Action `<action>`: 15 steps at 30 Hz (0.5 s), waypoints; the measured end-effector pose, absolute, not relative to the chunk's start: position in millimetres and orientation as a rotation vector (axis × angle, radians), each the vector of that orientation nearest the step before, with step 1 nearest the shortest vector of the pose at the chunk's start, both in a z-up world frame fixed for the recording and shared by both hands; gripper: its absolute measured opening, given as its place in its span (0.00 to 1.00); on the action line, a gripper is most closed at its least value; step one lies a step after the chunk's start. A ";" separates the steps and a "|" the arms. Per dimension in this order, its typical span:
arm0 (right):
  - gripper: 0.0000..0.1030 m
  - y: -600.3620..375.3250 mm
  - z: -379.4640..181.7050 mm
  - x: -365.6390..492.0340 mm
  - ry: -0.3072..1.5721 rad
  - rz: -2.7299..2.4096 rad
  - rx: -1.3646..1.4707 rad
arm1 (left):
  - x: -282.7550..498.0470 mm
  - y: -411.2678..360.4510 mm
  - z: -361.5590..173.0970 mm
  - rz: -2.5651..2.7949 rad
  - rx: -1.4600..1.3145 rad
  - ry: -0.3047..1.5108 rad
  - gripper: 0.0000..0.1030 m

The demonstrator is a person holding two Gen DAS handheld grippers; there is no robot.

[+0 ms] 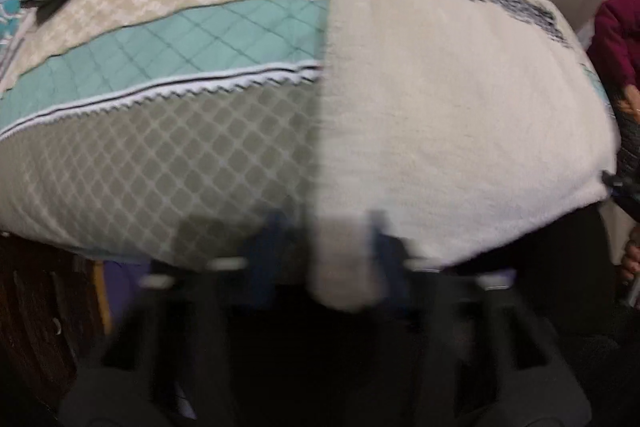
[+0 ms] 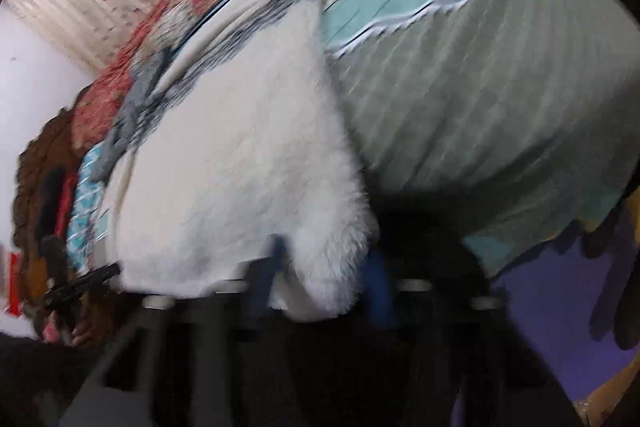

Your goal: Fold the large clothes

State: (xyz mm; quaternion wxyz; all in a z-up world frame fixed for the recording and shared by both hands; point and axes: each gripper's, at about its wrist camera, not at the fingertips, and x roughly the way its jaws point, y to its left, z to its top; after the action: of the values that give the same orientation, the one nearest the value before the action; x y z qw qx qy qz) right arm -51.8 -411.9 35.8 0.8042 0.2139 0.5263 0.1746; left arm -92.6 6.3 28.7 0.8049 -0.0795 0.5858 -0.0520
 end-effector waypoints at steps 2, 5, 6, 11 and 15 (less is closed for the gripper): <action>0.00 -407.6 41.5 -59.1 1.145 0.409 0.443 | -98.3 4.0 39.3 -0.161 -0.170 1.256 0.06; 0.00 -412.7 58.1 -68.9 1.165 0.444 0.436 | -106.7 4.7 55.9 -0.212 -0.165 1.254 0.06; 0.00 -416.6 65.4 -69.3 1.158 0.454 0.454 | -107.3 8.3 63.0 -0.226 -0.193 1.254 0.06; 0.00 -429.9 121.5 -50.5 1.032 0.480 0.494 | -84.5 46.3 103.8 -0.289 -0.507 1.199 0.06; 0.00 -434.6 154.1 -4.4 0.946 0.501 0.527 | -42.5 71.6 126.8 -0.288 -0.722 1.144 0.06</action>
State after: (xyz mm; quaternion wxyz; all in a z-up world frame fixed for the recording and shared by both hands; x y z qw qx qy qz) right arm -4.4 -434.6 154.1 0.8272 0.2482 0.4456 0.2358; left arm -42.5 71.6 126.8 0.7701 -0.3330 0.5276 -0.1327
